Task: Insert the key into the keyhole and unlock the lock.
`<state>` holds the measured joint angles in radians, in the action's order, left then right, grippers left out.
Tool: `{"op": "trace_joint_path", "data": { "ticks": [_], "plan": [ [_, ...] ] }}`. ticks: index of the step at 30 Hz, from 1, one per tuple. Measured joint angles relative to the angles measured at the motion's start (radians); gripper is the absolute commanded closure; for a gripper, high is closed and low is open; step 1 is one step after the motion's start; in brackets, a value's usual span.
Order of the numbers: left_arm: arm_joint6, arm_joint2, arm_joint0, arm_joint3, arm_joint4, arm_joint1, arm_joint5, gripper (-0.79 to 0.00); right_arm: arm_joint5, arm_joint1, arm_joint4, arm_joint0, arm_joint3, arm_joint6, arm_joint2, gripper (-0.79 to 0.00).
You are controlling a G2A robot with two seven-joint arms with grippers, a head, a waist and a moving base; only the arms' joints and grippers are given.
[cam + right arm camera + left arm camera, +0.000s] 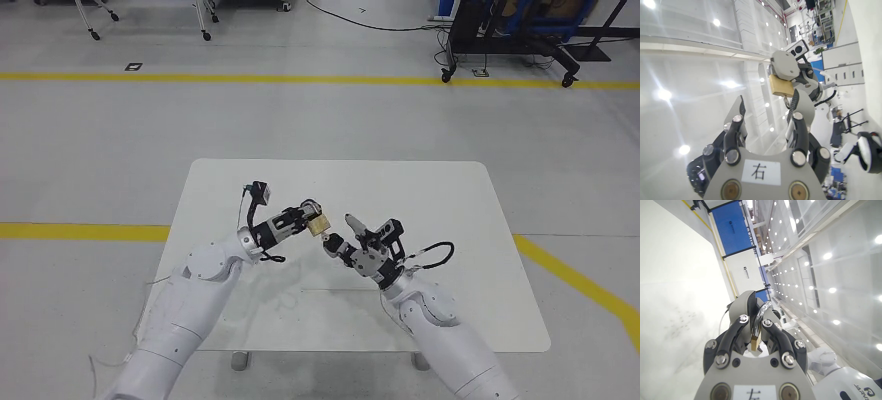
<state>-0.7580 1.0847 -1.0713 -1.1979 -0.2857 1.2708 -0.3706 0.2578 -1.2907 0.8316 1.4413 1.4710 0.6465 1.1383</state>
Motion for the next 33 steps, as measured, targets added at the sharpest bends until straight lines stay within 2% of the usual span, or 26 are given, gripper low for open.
{"op": "trace_joint_path", "data": {
  "ticks": [6, 9, 13, 21, 23, 24, 25, 28, 33],
  "plan": [
    [0.055, -0.068, 0.017, -0.028, 0.300, -0.003, 0.118, 0.000, 0.116, 0.031, -0.259, 0.107, 0.177, -0.156, 0.159, -0.785],
    [0.058, -0.114, 0.027, -0.033, 0.404, 0.002, 0.175, 0.000, 0.140, 0.040, -0.274, 0.177, 0.288, -0.149, 0.218, -0.785],
    [0.039, -0.150, 0.044, -0.021, 0.438, 0.009, 0.209, 0.000, 0.146, 0.049, -0.304, 0.243, 0.376, -0.137, 0.270, -0.785],
    [0.022, -0.199, 0.072, 0.009, 0.504, 0.020, 0.256, 0.000, 0.145, 0.049, -0.304, 0.246, 0.379, -0.137, 0.271, -0.785],
    [0.016, -0.207, 0.076, 0.017, 0.507, 0.023, 0.267, -0.188, 0.145, 0.049, -0.304, 0.246, 0.379, -0.137, 0.271, -0.785],
    [0.007, -0.211, 0.080, 0.022, 0.509, 0.024, 0.275, -0.259, 0.145, 0.049, -0.304, 0.246, 0.379, -0.137, 0.271, -0.785],
    [0.001, -0.214, 0.083, 0.026, 0.509, 0.025, 0.280, -0.289, 0.145, 0.049, -0.304, 0.246, 0.379, -0.137, 0.271, -0.785],
    [-0.008, -0.217, 0.091, 0.036, 0.505, 0.028, 0.285, -0.345, 0.145, 0.049, -0.304, 0.246, 0.379, -0.137, 0.271, -0.785],
    [-0.010, -0.215, 0.095, 0.045, 0.505, 0.029, 0.285, -0.357, 0.145, 0.049, -0.304, 0.246, 0.379, -0.137, 0.271, -0.785]
  ]
}}
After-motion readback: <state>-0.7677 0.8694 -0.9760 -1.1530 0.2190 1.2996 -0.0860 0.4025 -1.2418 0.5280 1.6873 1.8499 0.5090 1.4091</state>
